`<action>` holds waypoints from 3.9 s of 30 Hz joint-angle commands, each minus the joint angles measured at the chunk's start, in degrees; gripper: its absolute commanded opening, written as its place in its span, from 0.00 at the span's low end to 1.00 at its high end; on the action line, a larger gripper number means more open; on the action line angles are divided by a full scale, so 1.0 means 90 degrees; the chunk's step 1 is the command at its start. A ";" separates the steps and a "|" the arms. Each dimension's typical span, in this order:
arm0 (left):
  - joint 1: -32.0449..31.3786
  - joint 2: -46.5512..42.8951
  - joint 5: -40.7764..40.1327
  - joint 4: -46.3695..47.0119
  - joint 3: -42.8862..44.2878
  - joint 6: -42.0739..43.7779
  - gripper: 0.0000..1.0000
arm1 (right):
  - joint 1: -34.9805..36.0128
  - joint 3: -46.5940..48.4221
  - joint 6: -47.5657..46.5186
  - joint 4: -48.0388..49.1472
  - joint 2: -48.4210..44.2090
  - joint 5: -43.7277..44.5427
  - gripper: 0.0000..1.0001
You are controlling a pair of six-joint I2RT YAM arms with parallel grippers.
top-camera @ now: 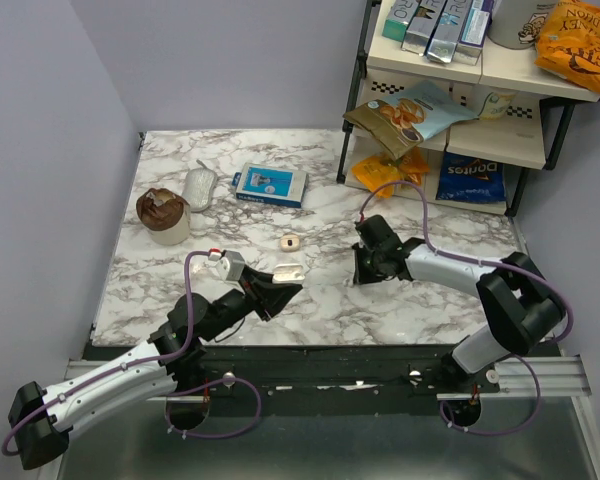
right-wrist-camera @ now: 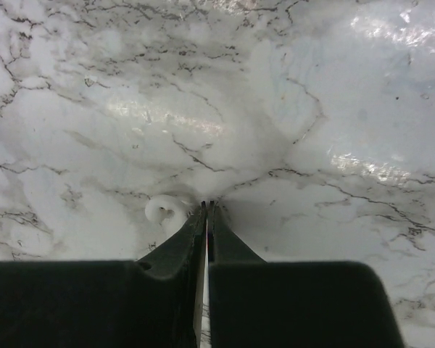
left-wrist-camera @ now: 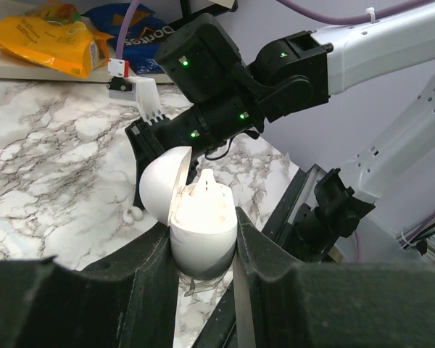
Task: Insert the wireless bluetooth earbuds into the charging case
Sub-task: Adjust the earbud at the center of the board, then pick up the earbud from the center of the board.
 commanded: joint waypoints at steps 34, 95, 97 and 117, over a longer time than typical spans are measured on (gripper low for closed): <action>-0.0105 -0.0178 -0.0284 -0.0036 -0.0097 -0.0113 0.00 | 0.1561 0.0450 -0.1900 -0.0907 -0.0806 -0.0212 0.46; -0.0124 -0.0276 -0.0401 -0.0251 -0.0126 -0.0015 0.00 | 0.1180 0.0675 -0.1354 -0.0575 0.0376 0.0306 0.22; -0.0124 -0.0267 -0.0401 -0.0251 -0.0126 -0.0005 0.00 | 0.1160 0.0675 -0.1334 -0.0604 0.0376 0.0316 0.22; -0.0124 -0.0218 -0.0382 -0.0173 -0.0136 -0.0025 0.00 | 0.0916 0.0617 -0.1070 -0.0673 0.0405 0.0374 0.04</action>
